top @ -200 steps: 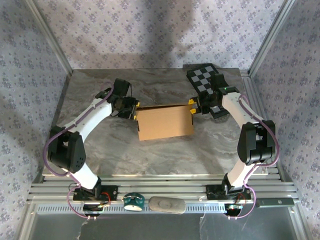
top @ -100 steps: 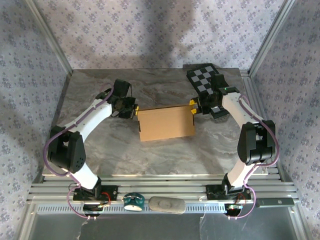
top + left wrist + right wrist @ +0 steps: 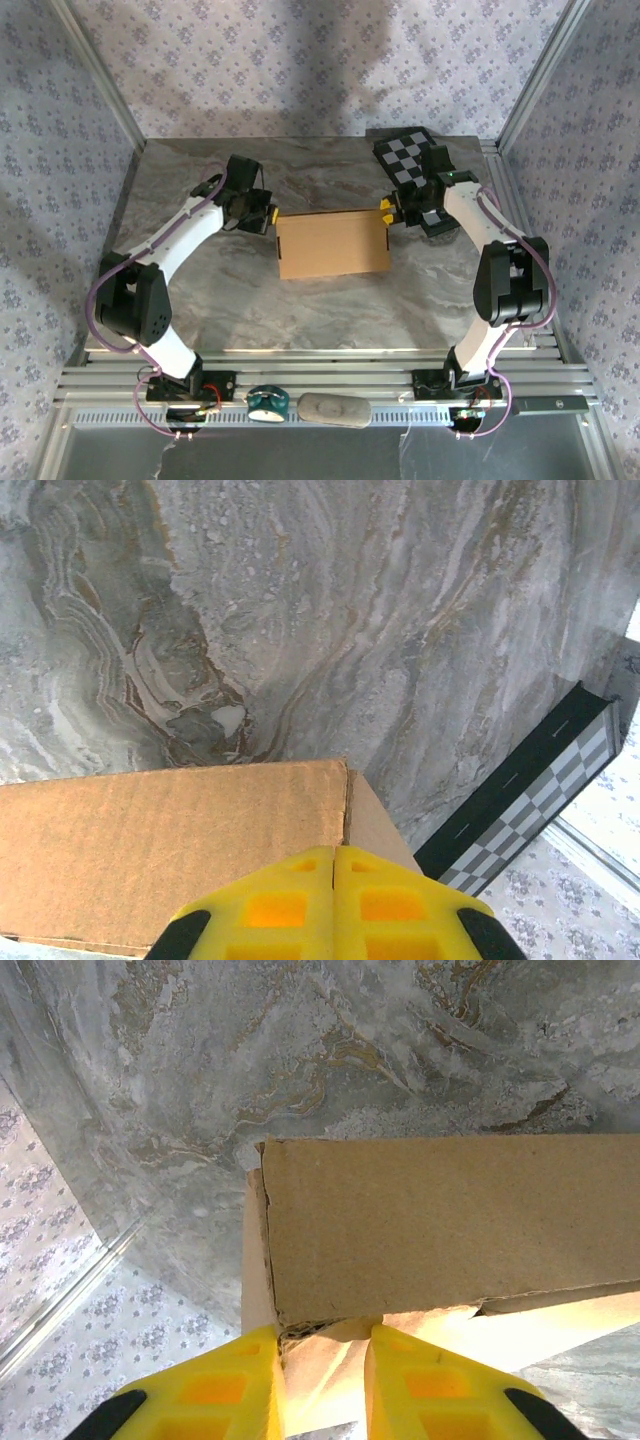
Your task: Fold the paper box
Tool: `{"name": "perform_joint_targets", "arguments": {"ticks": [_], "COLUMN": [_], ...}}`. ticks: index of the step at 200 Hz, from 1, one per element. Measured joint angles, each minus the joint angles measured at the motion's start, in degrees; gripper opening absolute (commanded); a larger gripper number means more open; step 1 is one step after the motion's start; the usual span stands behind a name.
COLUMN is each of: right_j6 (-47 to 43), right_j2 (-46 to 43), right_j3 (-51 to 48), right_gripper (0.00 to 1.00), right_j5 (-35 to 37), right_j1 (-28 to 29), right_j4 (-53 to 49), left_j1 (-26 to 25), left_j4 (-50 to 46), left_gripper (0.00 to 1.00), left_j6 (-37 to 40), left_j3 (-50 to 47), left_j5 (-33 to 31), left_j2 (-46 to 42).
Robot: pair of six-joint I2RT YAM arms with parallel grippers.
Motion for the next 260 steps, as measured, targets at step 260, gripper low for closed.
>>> {"name": "perform_joint_targets", "arguments": {"ticks": [260], "right_j6": [-33.70], "right_j2": [0.66], "right_j3": [2.36], "right_gripper": [0.42], "right_j5": [9.18], "right_j1": [-6.21], "right_j4": [-14.75], "left_j1": [1.36], "left_j4": [-10.05], "left_gripper": [0.28], "left_j6": [39.52], "left_j3": [4.70], "left_j5": [6.10], "left_j2": [4.22]}}
